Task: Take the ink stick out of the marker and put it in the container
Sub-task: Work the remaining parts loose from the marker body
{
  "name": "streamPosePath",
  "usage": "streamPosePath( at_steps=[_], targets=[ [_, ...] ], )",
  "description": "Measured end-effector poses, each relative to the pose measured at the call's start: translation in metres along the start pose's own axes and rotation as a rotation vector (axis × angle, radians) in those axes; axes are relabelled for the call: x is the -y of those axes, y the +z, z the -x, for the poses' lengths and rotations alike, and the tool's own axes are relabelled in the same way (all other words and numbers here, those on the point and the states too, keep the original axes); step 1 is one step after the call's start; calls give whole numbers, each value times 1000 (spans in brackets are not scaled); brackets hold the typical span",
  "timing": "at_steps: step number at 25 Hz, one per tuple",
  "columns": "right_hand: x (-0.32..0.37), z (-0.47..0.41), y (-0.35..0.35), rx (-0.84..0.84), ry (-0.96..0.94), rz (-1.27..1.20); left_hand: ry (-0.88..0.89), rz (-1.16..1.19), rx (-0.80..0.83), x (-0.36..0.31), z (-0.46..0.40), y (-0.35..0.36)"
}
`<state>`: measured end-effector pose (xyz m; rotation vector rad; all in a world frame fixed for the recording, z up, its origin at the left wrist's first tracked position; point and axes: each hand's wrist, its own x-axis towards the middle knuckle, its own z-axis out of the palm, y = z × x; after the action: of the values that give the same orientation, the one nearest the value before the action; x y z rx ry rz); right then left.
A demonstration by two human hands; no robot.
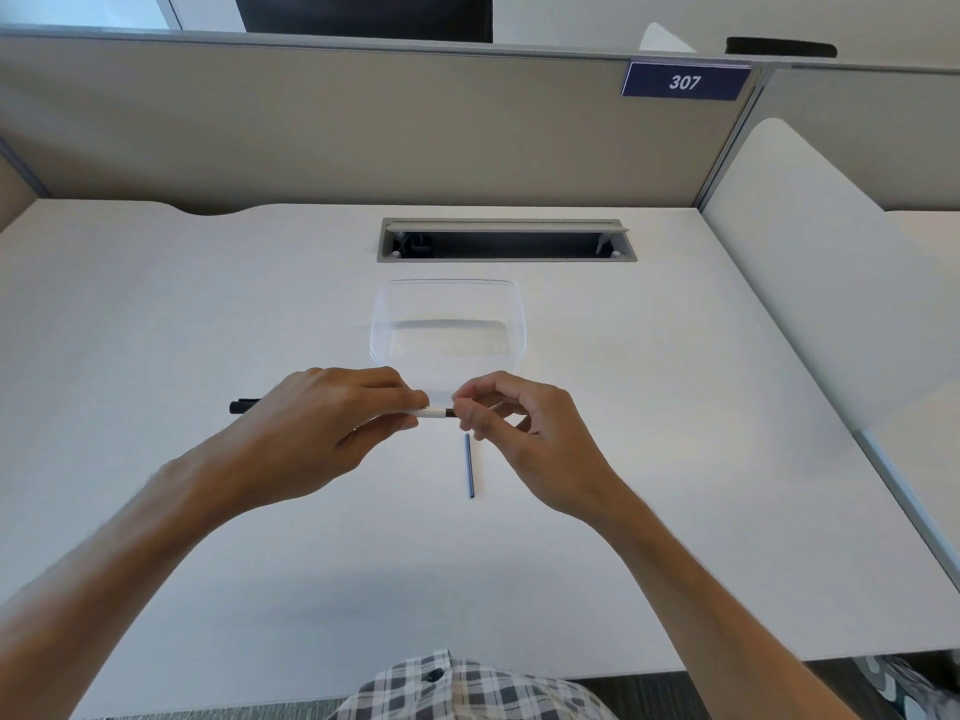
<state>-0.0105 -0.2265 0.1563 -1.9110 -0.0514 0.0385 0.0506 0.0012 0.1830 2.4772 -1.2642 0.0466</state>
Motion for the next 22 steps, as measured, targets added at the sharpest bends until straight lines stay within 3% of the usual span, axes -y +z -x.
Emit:
streamPosePath(
  at_steps=[9,14,18,22],
  targets=[
    [-3,3,-6,-12,-96,175,-15,-23,30,9,4,0],
    [-13,5,-5,-53,-139,450,-11,-73,24,15,5,0],
    [-31,4,10,-203,43,447,-71,-59,3,27,12,-1],
    [-56,0,38,-260,221,628,-118,-30,-40,32,19,3]
  ],
)
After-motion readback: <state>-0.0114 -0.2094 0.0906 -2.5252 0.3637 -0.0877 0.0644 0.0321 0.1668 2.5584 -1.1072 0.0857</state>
